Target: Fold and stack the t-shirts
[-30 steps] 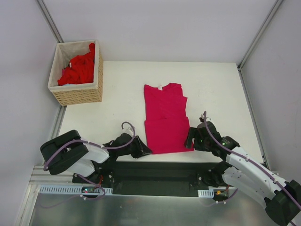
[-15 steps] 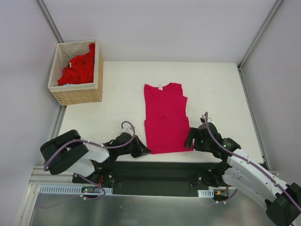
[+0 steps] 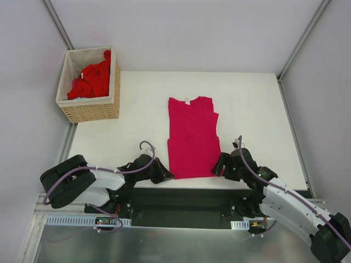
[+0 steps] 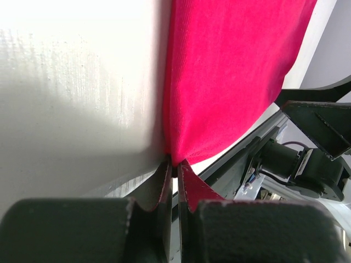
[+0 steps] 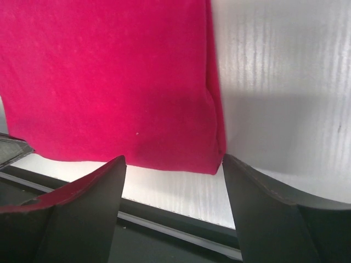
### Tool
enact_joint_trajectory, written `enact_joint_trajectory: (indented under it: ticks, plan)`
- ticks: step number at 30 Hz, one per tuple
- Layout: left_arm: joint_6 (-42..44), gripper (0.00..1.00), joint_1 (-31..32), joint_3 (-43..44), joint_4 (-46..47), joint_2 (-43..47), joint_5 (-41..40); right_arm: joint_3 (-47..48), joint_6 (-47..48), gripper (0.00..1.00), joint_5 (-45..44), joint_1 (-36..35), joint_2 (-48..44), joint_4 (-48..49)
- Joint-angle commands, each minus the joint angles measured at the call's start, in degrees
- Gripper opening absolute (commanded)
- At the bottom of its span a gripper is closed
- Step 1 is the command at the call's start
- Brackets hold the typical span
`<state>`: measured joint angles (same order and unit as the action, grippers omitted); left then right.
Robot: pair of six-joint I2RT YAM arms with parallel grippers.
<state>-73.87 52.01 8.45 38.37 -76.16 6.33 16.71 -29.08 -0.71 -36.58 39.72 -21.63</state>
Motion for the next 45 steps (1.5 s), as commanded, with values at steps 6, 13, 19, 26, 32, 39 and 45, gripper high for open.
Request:
enact_joint_trajectory:
  ticks: [6,13,19,26,32,39,45]
  plan:
    - [2.41,0.00,-1.29,-2.21,-8.40,1.19,-3.08,-1.86,-2.21,0.58,1.85,0.19,1.67,2.20]
    - [2.67,0.00,-1.74,-2.12,-8.75,1.28,-2.99,-1.33,-2.12,0.43,1.41,0.19,2.11,1.50]
    - [3.03,0.00,-2.09,-1.68,-9.10,1.01,-2.55,-1.07,-2.03,0.32,1.24,0.19,2.37,0.97]
    - [3.47,0.00,-2.35,-1.33,-9.72,1.19,-2.37,-0.63,-1.86,0.20,1.06,0.19,2.99,0.62]
    - [4.08,0.00,-2.70,-0.63,-11.20,2.24,-2.20,0.86,-1.42,0.01,1.06,0.19,4.31,0.62]
    - [9.69,0.00,-2.88,5.25,-18.83,5.93,-2.11,6.22,1.48,0.01,-1.66,0.19,5.01,-1.05]
    - [14.71,0.00,-3.40,12.20,-25.18,8.48,-2.72,11.41,3.68,0.01,-2.36,0.19,6.24,-2.63]
